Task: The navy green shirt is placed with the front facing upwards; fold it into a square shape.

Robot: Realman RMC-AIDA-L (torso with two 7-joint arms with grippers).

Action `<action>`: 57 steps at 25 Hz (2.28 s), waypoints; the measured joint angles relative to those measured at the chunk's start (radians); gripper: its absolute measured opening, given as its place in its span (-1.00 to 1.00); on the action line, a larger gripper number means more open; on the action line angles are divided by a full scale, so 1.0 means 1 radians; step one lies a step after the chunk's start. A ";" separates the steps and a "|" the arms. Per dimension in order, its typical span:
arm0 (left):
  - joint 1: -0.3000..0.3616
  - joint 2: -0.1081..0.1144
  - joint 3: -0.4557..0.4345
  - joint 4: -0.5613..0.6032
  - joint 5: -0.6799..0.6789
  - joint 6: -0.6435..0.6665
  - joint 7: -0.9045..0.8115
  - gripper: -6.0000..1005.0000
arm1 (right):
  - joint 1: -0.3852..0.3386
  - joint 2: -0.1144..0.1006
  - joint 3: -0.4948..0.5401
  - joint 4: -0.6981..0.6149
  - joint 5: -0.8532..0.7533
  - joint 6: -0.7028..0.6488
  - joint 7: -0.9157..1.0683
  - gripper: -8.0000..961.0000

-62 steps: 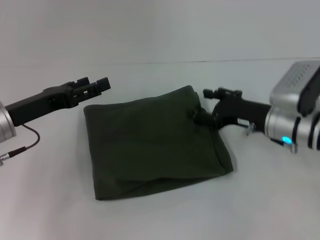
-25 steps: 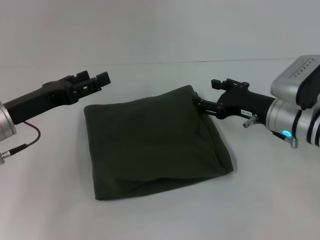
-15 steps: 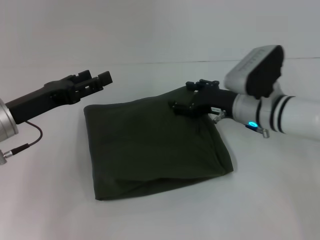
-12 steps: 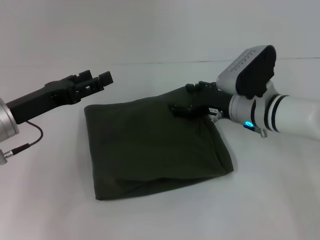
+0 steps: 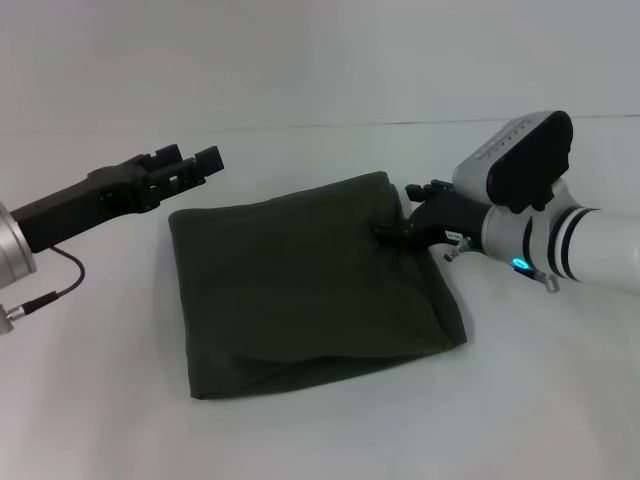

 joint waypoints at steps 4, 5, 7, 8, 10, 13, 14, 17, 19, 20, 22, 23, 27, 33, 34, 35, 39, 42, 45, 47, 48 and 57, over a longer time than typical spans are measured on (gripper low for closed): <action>0.000 0.000 -0.001 0.000 0.000 0.000 0.000 0.79 | -0.001 0.001 0.001 0.008 0.000 0.012 0.000 0.67; 0.000 0.000 0.000 0.000 0.000 0.000 0.000 0.79 | -0.001 0.001 0.003 0.008 0.000 0.014 0.000 0.67; 0.000 0.000 -0.001 0.000 0.000 0.000 0.000 0.79 | -0.002 0.001 0.008 0.009 0.001 0.015 0.001 0.67; 0.000 0.000 -0.001 0.000 0.000 0.000 0.001 0.79 | -0.005 0.000 0.011 0.009 0.001 0.012 0.001 0.67; 0.002 0.000 -0.001 0.000 0.000 0.000 0.012 0.79 | -0.025 -0.001 0.025 -0.008 0.003 -0.019 0.002 0.67; 0.009 0.000 -0.002 0.000 -0.008 0.008 0.053 0.79 | -0.099 -0.006 0.049 -0.097 0.004 -0.149 0.007 0.67; 0.013 0.000 -0.002 0.000 -0.017 0.021 0.085 0.79 | -0.136 -0.007 0.056 -0.142 0.004 -0.212 0.009 0.67; 0.025 -0.001 0.004 0.000 -0.034 0.083 0.237 0.79 | -0.247 -0.012 0.071 -0.275 0.003 -0.379 0.002 0.67; 0.031 -0.001 0.013 -0.001 -0.034 0.117 0.330 0.79 | -0.307 -0.017 0.073 -0.342 -0.003 -0.468 -0.014 0.67; 0.036 -0.001 0.021 -0.001 -0.032 0.136 0.376 0.79 | -0.335 -0.020 0.074 -0.371 -0.007 -0.511 -0.023 0.68; 0.041 0.002 0.032 -0.001 -0.026 0.175 0.424 0.79 | -0.376 -0.028 0.074 -0.411 -0.019 -0.594 -0.032 0.68; 0.043 0.005 0.034 0.000 -0.022 0.197 0.441 0.79 | -0.390 -0.033 0.074 -0.421 -0.027 -0.637 -0.033 0.68; 0.051 0.026 0.032 0.020 -0.012 0.288 0.475 0.79 | -0.415 -0.042 0.078 -0.429 -0.101 -0.821 -0.033 0.80; 0.057 0.054 -0.010 0.060 0.098 0.386 0.487 0.79 | -0.409 -0.013 0.053 -0.425 -0.251 -0.945 -0.039 0.92; 0.057 0.055 -0.016 0.067 0.127 0.396 0.487 0.79 | -0.406 -0.009 0.034 -0.418 -0.258 -0.946 -0.041 0.92; 0.058 0.056 -0.020 0.073 0.160 0.407 0.486 0.79 | -0.401 -0.007 0.008 -0.408 -0.260 -0.945 -0.044 0.92; 0.069 0.056 -0.036 0.090 0.257 0.411 0.480 0.79 | -0.385 -0.002 -0.065 -0.373 -0.243 -0.942 -0.057 0.92; 0.077 0.055 -0.067 0.094 0.299 0.397 0.466 0.79 | -0.380 -0.001 -0.114 -0.346 -0.209 -0.938 -0.075 0.92; 0.083 0.056 -0.092 0.096 0.345 0.401 0.465 0.79 | -0.380 -0.001 -0.131 -0.322 -0.183 -0.934 -0.096 0.92; 0.088 0.056 -0.093 0.103 0.374 0.416 0.469 0.79 | -0.380 0.000 -0.134 -0.314 -0.172 -0.934 -0.101 0.92; 0.091 0.056 -0.094 0.107 0.387 0.426 0.471 0.79 | -0.380 0.001 -0.135 -0.309 -0.166 -0.934 -0.103 0.92; 0.107 0.052 -0.096 0.116 0.436 0.496 0.494 0.79 | -0.378 0.003 -0.154 -0.261 -0.096 -0.929 -0.161 0.92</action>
